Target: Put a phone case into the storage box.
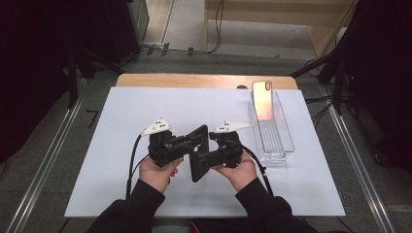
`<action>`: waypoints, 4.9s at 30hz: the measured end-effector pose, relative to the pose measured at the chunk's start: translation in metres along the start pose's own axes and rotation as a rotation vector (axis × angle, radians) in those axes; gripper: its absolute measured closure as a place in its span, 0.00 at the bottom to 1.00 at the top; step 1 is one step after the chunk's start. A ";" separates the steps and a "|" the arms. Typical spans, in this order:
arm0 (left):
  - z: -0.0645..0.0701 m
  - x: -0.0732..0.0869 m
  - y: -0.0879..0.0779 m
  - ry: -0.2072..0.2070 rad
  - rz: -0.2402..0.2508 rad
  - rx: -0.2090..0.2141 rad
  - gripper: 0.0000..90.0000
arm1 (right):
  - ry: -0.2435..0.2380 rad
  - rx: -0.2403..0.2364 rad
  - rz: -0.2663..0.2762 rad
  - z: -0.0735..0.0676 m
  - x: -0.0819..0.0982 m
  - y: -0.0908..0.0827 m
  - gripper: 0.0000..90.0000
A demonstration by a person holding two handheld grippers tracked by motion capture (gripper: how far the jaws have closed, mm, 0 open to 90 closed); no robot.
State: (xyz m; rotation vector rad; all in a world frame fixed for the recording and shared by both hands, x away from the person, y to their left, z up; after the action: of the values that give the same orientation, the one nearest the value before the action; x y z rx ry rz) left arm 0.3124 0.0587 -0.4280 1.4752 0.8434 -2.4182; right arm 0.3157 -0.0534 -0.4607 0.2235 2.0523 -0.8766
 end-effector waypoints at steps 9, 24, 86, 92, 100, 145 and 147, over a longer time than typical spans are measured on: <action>0.003 0.001 0.001 -0.004 -0.004 0.008 0.86 | -0.011 0.005 0.022 -0.003 0.000 -0.003 0.12; 0.001 -0.010 -0.011 -0.036 0.005 0.036 0.58 | -0.002 0.046 0.006 0.010 0.001 -0.006 0.13; -0.041 0.076 -0.039 0.139 -0.418 0.138 0.35 | -0.023 -0.017 -0.079 0.033 -0.002 -0.031 0.13; -0.043 0.081 -0.046 0.131 -0.423 0.123 0.35 | -0.027 -0.024 -0.092 0.034 -0.004 -0.034 0.13; -0.049 0.085 -0.059 0.122 -0.423 0.083 0.35 | -0.036 -0.030 -0.099 0.035 -0.006 -0.036 0.13; -0.057 0.090 -0.075 0.076 -0.402 0.029 0.35 | 0.047 0.160 0.066 0.078 -0.052 -0.113 0.13; -0.057 0.090 -0.074 0.077 -0.403 0.032 0.35 | 0.057 0.166 0.071 0.082 -0.053 -0.118 0.14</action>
State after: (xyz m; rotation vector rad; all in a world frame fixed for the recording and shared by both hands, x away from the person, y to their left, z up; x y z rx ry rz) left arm 0.2790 0.1631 -0.4979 1.5428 1.2285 -2.6747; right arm 0.3473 -0.1860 -0.3911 0.4146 2.0121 -1.0076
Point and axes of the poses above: each handheld gripper's, and its own axes: y roughly forward along the jaws, x roughly out of its underside, z roughly to its right, the point moved 6 cm from there along y, roughly forward along the jaws, and after that the axes turned 4 degrees about y, right-handed, at the moved point
